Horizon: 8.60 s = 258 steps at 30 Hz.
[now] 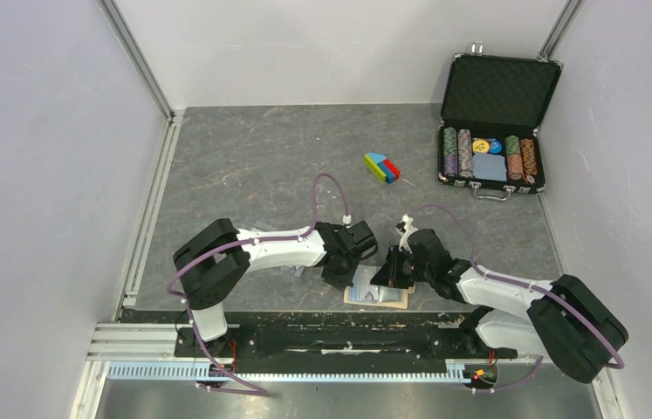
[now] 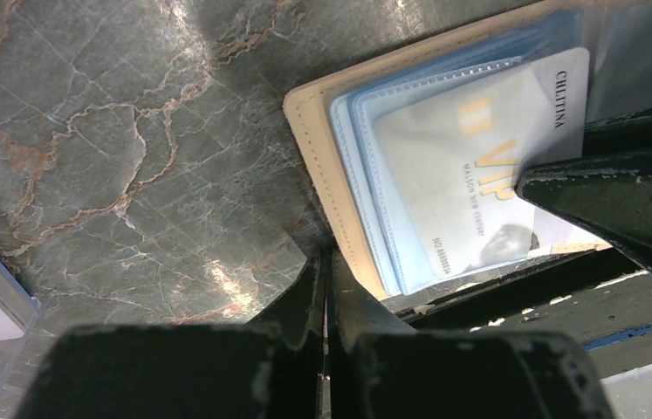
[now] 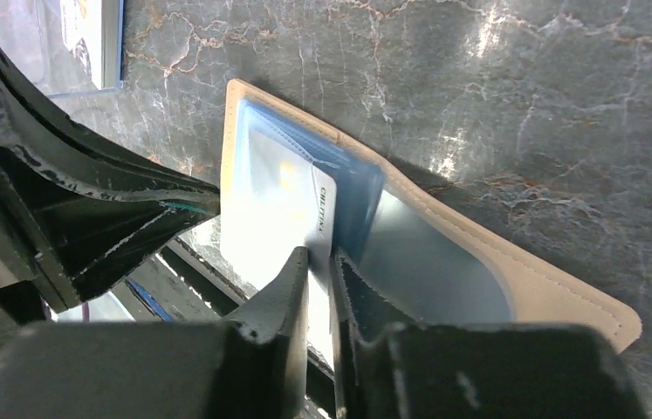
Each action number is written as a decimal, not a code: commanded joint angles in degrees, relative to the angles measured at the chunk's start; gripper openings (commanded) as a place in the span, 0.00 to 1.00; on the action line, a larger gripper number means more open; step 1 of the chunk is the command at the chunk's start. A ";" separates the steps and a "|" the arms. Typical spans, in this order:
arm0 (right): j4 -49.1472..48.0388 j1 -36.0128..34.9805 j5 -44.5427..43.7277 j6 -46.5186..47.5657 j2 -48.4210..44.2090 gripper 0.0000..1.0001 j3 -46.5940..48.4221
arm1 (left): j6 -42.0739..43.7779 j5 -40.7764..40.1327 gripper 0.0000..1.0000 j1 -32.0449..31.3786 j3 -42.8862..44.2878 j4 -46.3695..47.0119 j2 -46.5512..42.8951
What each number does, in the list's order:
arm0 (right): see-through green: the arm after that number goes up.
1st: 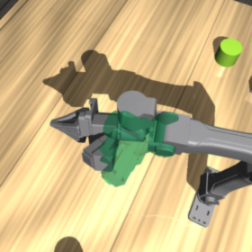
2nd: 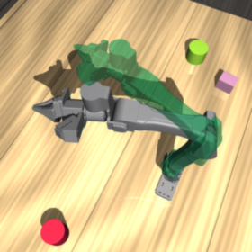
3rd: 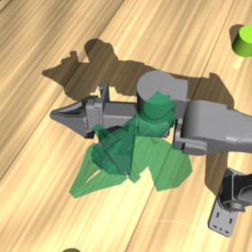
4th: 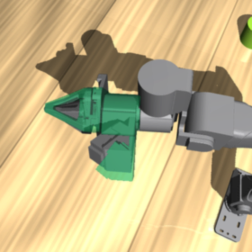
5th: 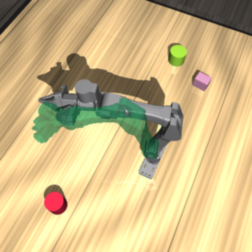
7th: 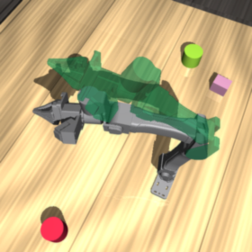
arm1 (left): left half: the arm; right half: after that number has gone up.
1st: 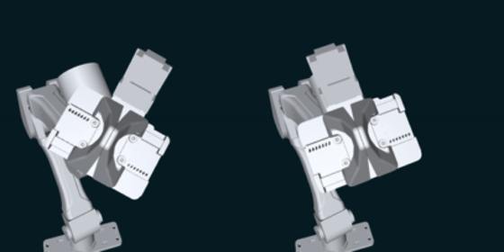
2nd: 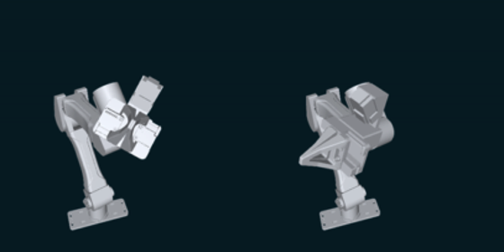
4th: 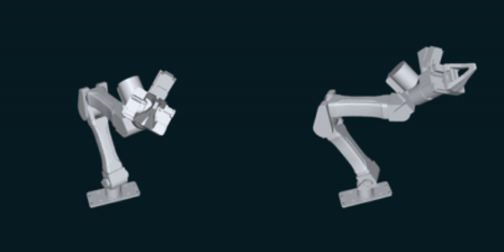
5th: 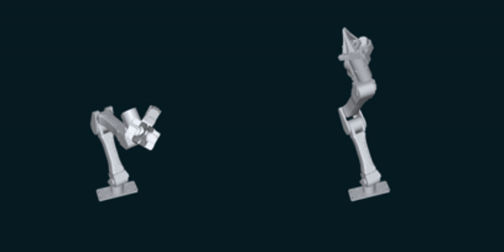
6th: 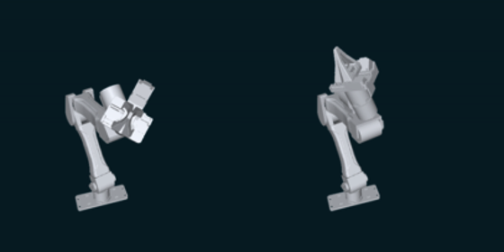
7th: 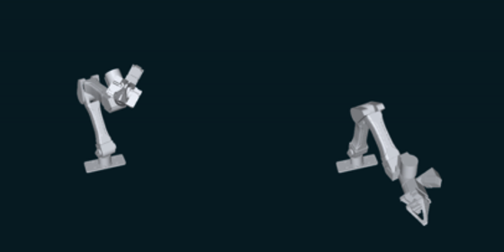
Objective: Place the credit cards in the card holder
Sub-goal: Insert the credit card into the card holder, then turn over the card slot in the card holder, then pick up the credit card from the storage box.
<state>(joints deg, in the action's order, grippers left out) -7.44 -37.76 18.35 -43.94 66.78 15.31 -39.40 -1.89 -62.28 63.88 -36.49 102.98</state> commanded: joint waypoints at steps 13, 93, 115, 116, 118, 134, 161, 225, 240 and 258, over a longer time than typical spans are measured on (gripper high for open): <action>-10.34 -3.87 3.15 -5.90 5.33 0.16 -1.52 | -4.38 -0.18 0.02 -1.23 -0.34 2.16 2.21; 18.25 -2.85 -9.08 8.79 -3.33 0.00 4.03 | -22.80 6.19 0.29 -0.27 -17.07 42.76 -13.03; 17.12 -2.86 -7.04 8.52 -3.85 0.00 4.30 | -19.62 7.30 0.35 -2.49 -13.49 44.40 -9.17; 16.97 -2.83 -6.85 8.46 -3.98 0.00 4.21 | -19.43 7.42 0.33 -2.58 -13.18 44.40 -8.81; 16.97 -2.84 -6.76 8.43 -4.35 0.00 4.37 | -19.13 7.39 0.27 -2.83 -12.61 43.95 -8.18; 19.72 -2.84 -8.75 7.69 -10.93 0.02 9.51 | -9.82 -2.18 0.02 -2.48 -1.56 10.57 -10.39; 26.99 -0.04 -14.16 10.27 -15.31 0.02 12.52 | -4.34 -0.24 0.55 -6.62 21.76 -6.10 5.92; 3.72 -16.41 -6.22 3.24 15.95 0.11 26.01 | 8.94 9.70 0.46 35.31 -14.99 3.05 -16.30; -8.02 -12.04 0.69 -2.13 21.28 0.41 25.41 | -4.41 10.43 0.26 26.82 -20.26 10.62 -18.48; -7.57 -11.30 0.22 -2.12 22.70 0.29 23.29 | -0.06 4.59 0.42 23.22 -15.92 4.06 -18.22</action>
<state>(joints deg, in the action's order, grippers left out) -13.28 -49.01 18.63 -46.04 89.65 39.44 -41.28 3.07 -37.43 45.34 -32.88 82.78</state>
